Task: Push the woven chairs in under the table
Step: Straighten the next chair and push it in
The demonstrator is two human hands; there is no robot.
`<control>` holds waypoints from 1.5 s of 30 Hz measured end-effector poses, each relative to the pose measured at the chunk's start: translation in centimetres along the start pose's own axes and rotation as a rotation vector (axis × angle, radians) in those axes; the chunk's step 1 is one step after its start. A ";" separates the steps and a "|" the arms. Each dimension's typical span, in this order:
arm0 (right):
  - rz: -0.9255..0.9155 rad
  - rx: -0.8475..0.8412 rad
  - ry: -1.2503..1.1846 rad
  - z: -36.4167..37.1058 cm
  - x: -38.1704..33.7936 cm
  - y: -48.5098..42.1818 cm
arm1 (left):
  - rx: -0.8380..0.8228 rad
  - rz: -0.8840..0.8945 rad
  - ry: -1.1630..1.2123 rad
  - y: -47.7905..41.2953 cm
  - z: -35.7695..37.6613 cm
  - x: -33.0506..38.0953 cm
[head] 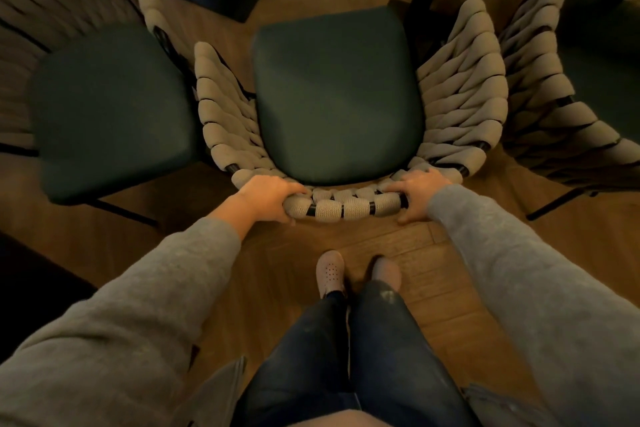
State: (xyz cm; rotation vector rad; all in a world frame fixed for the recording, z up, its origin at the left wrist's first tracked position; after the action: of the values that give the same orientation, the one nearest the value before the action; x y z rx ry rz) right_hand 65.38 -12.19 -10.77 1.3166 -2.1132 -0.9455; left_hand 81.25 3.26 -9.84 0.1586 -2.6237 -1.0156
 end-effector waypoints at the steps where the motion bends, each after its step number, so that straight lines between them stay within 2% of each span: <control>1: -0.013 -0.040 -0.015 0.2 0.5 0.1 | 0.027 -0.015 0.092 0.2 0.0 -0.3; 3: 0.042 0.001 -0.147 -0.5 2.3 0.2 | 0.171 -0.056 0.239 0.6 -0.8 -1.1; 5: 0.203 0.267 -0.311 -2.6 5.1 1.0 | 0.419 -0.170 0.247 1.3 -2.2 -2.8; 7: 0.453 0.534 -0.482 -3.3 8.5 2.8 | 0.644 -0.358 0.226 2.3 -3.1 -4.7; 8: 0.590 0.591 -0.589 -2.5 10.0 3.5 | 0.728 -0.460 0.247 3.0 -3.2 -5.3; 10: 0.825 0.592 -0.911 0.0 11.5 4.6 | 0.867 -0.688 0.375 4.7 -2.9 -6.3; 11: 0.911 0.561 -1.167 1.3 11.6 4.8 | 0.928 -0.833 0.518 5.7 -2.3 -6.7; 13: 1.044 0.489 -1.721 3.7 10.7 4.8 | 1.015 -1.121 0.998 7.3 0.6 -7.4; 14: 1.075 0.432 -1.909 4.4 10.0 4.6 | 1.035 -1.232 1.268 7.4 2.3 -7.1; 15: 1.095 0.386 -1.976 4.6 9.7 4.4 | 1.047 -1.301 1.485 7.2 3.6 -6.6; 17: 1.120 0.368 -1.956 4.6 9.9 4.6 | 1.052 -1.332 1.653 6.8 4.5 -6.1; 23: 1.141 0.408 -1.921 3.5 10.8 5.0 | 1.057 -1.355 1.597 7.0 4.4 -5.9; 28: 1.088 0.510 -1.889 1.0 12.6 4.4 | 1.065 -1.409 1.636 6.1 4.4 -5.3; 33: 1.030 0.542 -1.911 0.3 15.5 3.8 | 1.062 -1.417 1.616 4.2 3.4 -3.7; 42: 1.078 0.510 -1.847 2.5 17.6 2.9 | 1.051 -1.372 1.563 2.0 1.6 -3.9; 45: 1.035 0.502 -1.723 2.3 18.3 2.7 | 1.047 -1.332 1.511 1.1 0.2 -4.3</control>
State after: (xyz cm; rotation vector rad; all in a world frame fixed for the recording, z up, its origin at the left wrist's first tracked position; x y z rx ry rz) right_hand 54.42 -27.19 -9.59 -1.2074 -3.5735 -1.0923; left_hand 85.27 5.15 -10.33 1.9996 -1.0316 0.4582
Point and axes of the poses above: each hand's wrist, its own y-axis away from the middle knuckle, its own z-axis out of the palm, x = y × z, the point moved 10 cm from there along -y, towards the middle knuckle, and after that the axes turned 5 degrees about z, right-handed, at the moved point
